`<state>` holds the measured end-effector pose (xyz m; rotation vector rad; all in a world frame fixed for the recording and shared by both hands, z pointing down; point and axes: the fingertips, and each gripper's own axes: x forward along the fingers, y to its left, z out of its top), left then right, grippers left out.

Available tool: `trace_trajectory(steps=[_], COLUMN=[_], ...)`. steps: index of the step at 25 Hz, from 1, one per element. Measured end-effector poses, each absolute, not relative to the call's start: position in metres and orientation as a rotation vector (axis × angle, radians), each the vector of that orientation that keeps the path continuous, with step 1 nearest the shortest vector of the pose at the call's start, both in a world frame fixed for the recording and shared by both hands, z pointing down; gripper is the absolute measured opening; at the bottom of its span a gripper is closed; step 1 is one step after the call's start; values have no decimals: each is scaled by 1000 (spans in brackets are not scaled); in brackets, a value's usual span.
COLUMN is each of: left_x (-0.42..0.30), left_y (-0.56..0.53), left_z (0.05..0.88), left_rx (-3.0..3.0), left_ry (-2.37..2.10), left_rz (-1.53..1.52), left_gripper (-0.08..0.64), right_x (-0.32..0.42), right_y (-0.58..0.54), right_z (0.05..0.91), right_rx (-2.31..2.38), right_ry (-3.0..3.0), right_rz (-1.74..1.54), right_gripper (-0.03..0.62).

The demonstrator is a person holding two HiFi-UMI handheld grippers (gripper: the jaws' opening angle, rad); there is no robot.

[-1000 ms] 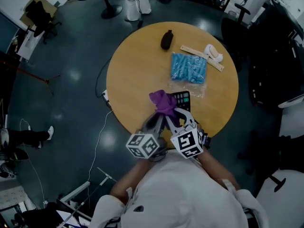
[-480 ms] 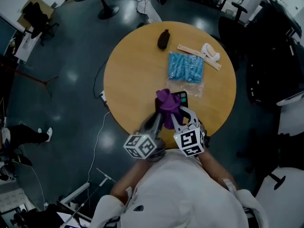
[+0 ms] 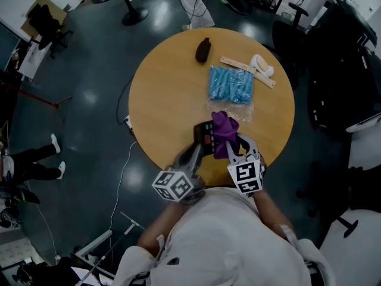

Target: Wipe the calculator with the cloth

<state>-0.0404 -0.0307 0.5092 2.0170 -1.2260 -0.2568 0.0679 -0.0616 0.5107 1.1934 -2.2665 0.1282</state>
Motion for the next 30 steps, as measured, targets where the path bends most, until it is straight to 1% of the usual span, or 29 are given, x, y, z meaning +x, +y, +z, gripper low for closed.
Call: trace_trajectory(steps=[5, 10, 13, 15, 18, 22, 26, 30], left_x=[-49, -54, -58, -56, -48, -37, -30, -22], left_y=[-25, -17, -17, -18, -20, -24, -20, -14], left_z=[509, 502, 503, 505, 512, 524, 528, 517], left_rx=[2029, 2164, 2275, 2378, 2534, 2642, 2718, 2795], left_ry=[-1235, -1312, -1398, -1427, -1369, -1263, -1217, -1185], left_rz=[-246, -140, 25, 191, 431, 648, 819, 869], left_gripper=[46, 44, 44, 44, 44, 44, 44, 44], right_x=[91, 124, 149, 154, 120, 34, -26, -41], right_y=[-66, -68, -70, -68, -56, -14, 20, 21], right_z=[523, 552, 551, 532, 487, 447, 445, 460], right_rx=[1246, 1288, 1353, 1364, 1237, 871, 582, 515], right_ry=[-2220, -2136, -2102, -2132, -2246, -2343, -2308, -2207], right_rz=[198, 270, 301, 251, 31, -311, -535, -633], right_gripper=[83, 83, 81, 83, 83, 83, 83, 81])
